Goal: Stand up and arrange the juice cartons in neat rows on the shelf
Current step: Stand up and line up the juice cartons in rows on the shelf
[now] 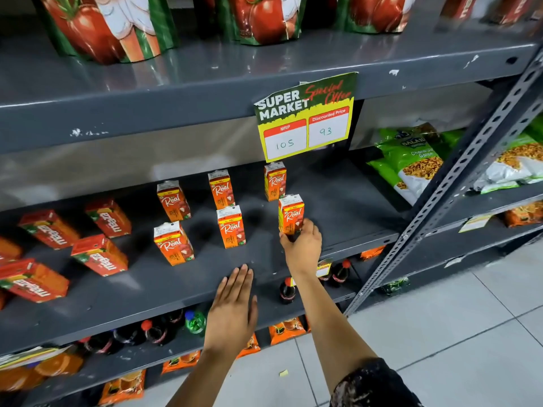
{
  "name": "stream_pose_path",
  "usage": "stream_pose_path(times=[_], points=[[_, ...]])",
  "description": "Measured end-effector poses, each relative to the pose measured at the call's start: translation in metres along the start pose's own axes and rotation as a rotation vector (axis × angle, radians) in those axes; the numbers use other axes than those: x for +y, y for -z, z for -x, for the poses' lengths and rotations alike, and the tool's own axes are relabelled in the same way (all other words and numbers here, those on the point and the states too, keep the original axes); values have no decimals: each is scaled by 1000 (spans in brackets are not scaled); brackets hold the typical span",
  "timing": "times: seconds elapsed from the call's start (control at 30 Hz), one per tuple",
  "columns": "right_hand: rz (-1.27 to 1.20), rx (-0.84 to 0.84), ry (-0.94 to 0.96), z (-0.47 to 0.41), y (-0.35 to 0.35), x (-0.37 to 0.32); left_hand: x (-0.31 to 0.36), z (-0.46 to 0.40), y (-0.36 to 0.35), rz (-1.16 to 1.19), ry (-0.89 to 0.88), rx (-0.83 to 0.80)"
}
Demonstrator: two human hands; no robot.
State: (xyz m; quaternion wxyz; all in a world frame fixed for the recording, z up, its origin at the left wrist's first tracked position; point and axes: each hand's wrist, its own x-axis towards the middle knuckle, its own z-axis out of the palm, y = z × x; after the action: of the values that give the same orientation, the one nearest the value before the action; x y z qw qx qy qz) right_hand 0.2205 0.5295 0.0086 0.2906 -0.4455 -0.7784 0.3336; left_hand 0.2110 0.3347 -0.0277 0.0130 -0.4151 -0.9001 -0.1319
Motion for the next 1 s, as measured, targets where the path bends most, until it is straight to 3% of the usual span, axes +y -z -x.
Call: stream_pose_path(times=[0.2, 0.3, 0.37, 0.47, 0.57, 0.67, 1.0], points=[[-29, -7, -21, 1, 1, -2, -1, -1, 1, -8, -5, -12], [-117, 167, -98, 22, 3, -10, -4, 1, 4, -23, -31, 2], [-105, 225, -2, 48, 0, -21, -10, 5, 9, -18, -19, 35], [-56, 46, 132, 78, -18, -46, -27, 10, 16, 7, 45, 100], [11, -114, 149, 83, -41, -66, -42, 15, 21, -7, 125, 124], [65, -137, 126, 79, -54, -71, -53, 20, 22, -11, 201, 114], [231, -84, 86, 68, -67, -71, -60, 23, 24, 16, 208, 85]])
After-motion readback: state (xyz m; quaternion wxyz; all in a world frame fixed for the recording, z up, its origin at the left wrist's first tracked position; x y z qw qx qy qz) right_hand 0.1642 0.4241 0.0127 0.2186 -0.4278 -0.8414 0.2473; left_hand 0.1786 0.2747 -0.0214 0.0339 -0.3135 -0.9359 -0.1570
